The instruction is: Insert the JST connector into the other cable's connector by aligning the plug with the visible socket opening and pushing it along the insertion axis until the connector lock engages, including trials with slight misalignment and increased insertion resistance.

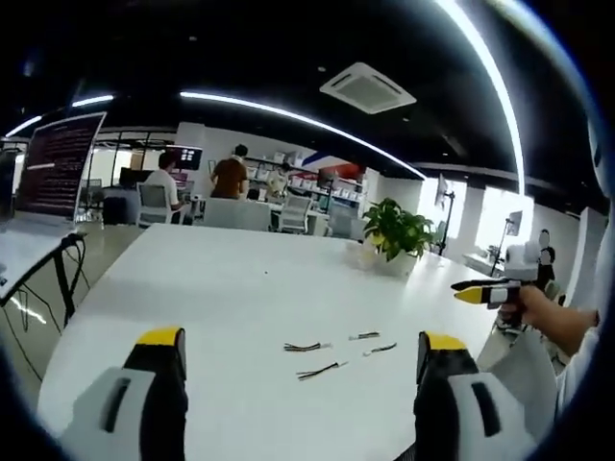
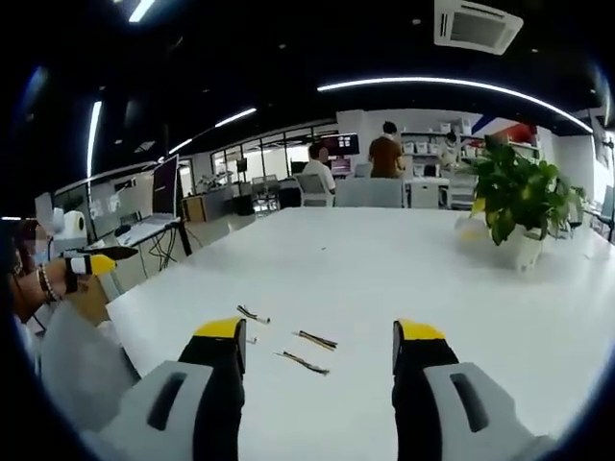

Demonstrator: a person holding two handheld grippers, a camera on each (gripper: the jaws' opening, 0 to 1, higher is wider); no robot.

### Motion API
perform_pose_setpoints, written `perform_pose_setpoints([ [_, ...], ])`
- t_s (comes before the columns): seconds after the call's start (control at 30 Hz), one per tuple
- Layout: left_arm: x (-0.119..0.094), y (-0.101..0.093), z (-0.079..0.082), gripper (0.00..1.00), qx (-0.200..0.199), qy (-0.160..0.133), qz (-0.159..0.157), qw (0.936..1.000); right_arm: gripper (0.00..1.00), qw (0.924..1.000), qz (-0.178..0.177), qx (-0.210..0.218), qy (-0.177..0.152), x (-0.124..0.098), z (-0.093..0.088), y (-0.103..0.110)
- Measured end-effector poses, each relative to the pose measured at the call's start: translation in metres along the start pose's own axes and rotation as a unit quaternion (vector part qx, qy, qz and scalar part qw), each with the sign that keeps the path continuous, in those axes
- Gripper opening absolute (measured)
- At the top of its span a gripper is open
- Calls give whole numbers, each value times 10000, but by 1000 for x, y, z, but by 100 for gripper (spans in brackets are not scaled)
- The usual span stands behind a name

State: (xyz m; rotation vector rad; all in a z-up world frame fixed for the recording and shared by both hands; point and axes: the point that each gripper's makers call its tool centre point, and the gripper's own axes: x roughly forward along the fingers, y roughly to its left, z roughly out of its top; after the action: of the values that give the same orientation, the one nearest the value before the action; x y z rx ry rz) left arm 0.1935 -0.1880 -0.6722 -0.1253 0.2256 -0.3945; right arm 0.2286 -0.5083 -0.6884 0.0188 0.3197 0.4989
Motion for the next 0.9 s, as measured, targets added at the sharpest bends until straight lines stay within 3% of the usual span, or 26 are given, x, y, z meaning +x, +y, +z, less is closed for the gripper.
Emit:
perform_pose_setpoints([
  [0.37,39,-22,1,99,325,230,-428,9983,60,9996,151,-204,125,20,7,0],
  [0.6,58,-18,8,99,248,163,-494,9983,59,9996,197,-166,131,35,7,-3],
  [0.9,86,6,19,99,315,85,-375,9988,55,9992,303,-245,64,57,18,-11],
])
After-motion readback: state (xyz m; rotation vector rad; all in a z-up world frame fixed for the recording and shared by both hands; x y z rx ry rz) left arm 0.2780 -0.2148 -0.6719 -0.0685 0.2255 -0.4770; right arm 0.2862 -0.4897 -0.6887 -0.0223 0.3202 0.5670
